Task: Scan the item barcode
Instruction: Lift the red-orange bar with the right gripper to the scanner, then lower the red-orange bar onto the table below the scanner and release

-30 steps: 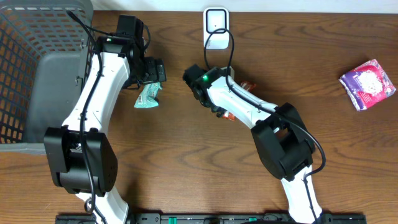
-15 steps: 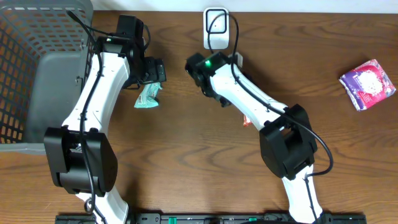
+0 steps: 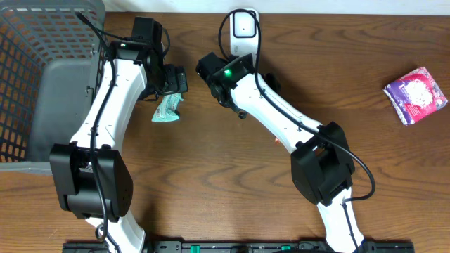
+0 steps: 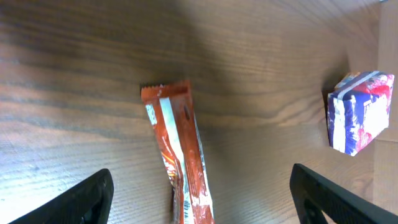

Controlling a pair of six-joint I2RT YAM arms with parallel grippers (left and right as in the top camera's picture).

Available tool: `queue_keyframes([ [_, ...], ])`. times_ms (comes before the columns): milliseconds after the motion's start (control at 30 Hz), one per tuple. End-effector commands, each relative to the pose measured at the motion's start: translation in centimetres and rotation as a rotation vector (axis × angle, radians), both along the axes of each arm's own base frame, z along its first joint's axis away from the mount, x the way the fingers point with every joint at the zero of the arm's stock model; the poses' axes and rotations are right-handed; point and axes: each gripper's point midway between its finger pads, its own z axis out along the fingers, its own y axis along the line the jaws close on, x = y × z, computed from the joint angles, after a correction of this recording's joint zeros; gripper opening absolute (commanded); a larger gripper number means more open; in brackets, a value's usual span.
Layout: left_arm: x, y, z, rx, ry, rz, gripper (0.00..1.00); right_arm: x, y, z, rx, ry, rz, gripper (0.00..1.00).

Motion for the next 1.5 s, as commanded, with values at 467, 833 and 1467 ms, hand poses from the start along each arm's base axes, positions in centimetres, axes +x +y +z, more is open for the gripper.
queue_keyframes([
  [467, -0.2, 0.3, -0.4, 0.013, 0.014, 0.000, 0.98, -2.8, -0.8, -7.1, -0.097, 0.255, 0.218, 0.70],
  [833, -0.2, 0.3, -0.4, 0.013, 0.014, 0.000, 0.98, -3.2, -2.3, -9.8, -0.094, 0.266, 0.199, 0.70],
  [1467, -0.2, 0.3, -0.4, 0.013, 0.014, 0.000, 0.98, -2.0, -8.2, -12.5, -0.053, 0.304, 0.098, 0.52],
])
